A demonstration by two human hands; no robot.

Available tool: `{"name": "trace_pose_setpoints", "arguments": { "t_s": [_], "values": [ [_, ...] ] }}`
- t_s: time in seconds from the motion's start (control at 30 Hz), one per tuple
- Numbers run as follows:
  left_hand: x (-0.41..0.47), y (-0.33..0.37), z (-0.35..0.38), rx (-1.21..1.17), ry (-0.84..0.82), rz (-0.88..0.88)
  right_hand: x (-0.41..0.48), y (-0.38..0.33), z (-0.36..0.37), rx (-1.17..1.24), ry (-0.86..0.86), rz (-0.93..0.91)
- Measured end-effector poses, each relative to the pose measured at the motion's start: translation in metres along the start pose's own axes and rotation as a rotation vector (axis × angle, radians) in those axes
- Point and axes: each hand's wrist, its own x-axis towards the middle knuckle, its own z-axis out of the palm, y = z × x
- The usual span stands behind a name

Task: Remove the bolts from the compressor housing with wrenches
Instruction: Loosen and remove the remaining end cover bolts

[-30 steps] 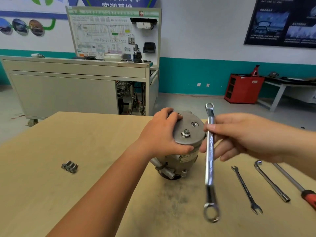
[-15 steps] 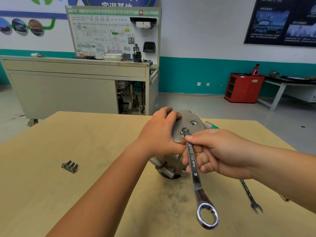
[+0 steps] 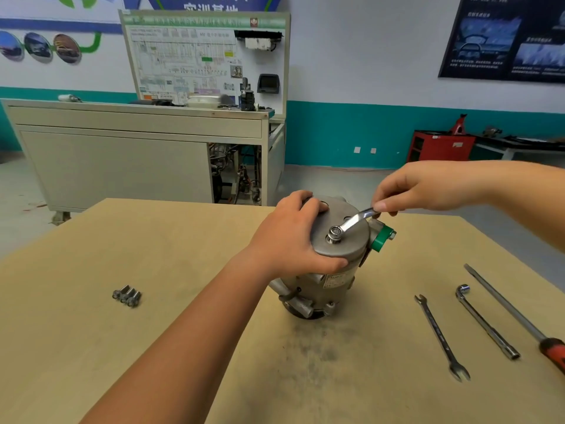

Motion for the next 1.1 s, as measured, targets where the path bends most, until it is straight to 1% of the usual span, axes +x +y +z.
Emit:
{"name": "trace_pose_setpoints", "arguments": {
  "t_s": [0.07, 0.17, 0.23, 0.33, 0.4, 0.43, 0.5, 0.53, 0.6, 0.63, 0.67, 0.77, 0.8, 0.87, 0.93, 1.1],
  "values": [
    [0.0, 0.0, 0.0, -0.001, -0.007, 0.001, 0.0, 0.004, -0.001, 0.051, -0.005, -0.007],
    [-0.002, -0.002, -0.001, -0.016, -0.006, 0.002, -0.014, 0.003, 0.0, 0.215, -0.001, -0.026],
    [-0.003, -0.004, -0.001, -0.02, 0.002, 0.003, -0.03, -0.004, 0.012, 0.406, 0.004, -0.079],
    [-0.004, -0.004, 0.0, -0.026, 0.019, 0.009, -0.06, -0.021, 0.054, 0.703, -0.026, -0.274],
    [-0.002, -0.003, 0.001, -0.018, 0.027, 0.018, -0.074, -0.041, 0.089, 0.877, 0.017, -0.355],
    [-0.002, -0.002, 0.001, -0.016, 0.03, 0.017, -0.079, -0.051, 0.106, 1.015, 0.035, -0.365],
    [0.0, -0.003, 0.002, -0.012, 0.034, 0.013, -0.083, -0.068, 0.138, 1.306, 0.063, -0.3],
    [-0.001, -0.002, 0.002, -0.01, 0.031, 0.012, -0.083, -0.074, 0.152, 1.437, 0.087, -0.217],
    [-0.001, -0.001, 0.002, -0.01, 0.022, 0.011, -0.083, -0.082, 0.171, 1.603, 0.134, -0.007],
    [-0.001, -0.001, 0.002, -0.008, 0.019, 0.009, -0.083, -0.085, 0.176, 1.65, 0.151, 0.074],
    [-0.001, -0.001, 0.001, -0.006, 0.018, 0.008, -0.084, -0.089, 0.175, 1.696, 0.172, 0.114],
    [-0.002, -0.001, 0.001, -0.008, 0.026, -0.004, -0.081, -0.094, 0.162, 1.842, 0.318, 0.134],
    [-0.003, -0.001, 0.0, -0.005, 0.026, -0.004, -0.078, -0.096, 0.157, 1.852, 0.369, 0.13],
    [-0.003, 0.0, 0.0, -0.004, 0.029, -0.004, -0.07, -0.1, 0.15, 1.831, 0.435, 0.085],
    [-0.004, 0.001, -0.001, -0.006, 0.029, -0.008, -0.062, -0.105, 0.146, 1.808, 0.462, 0.011],
    [-0.005, 0.004, -0.001, -0.01, 0.033, -0.016, -0.042, -0.111, 0.145, 1.811, 0.445, -0.089]
  ]
}}
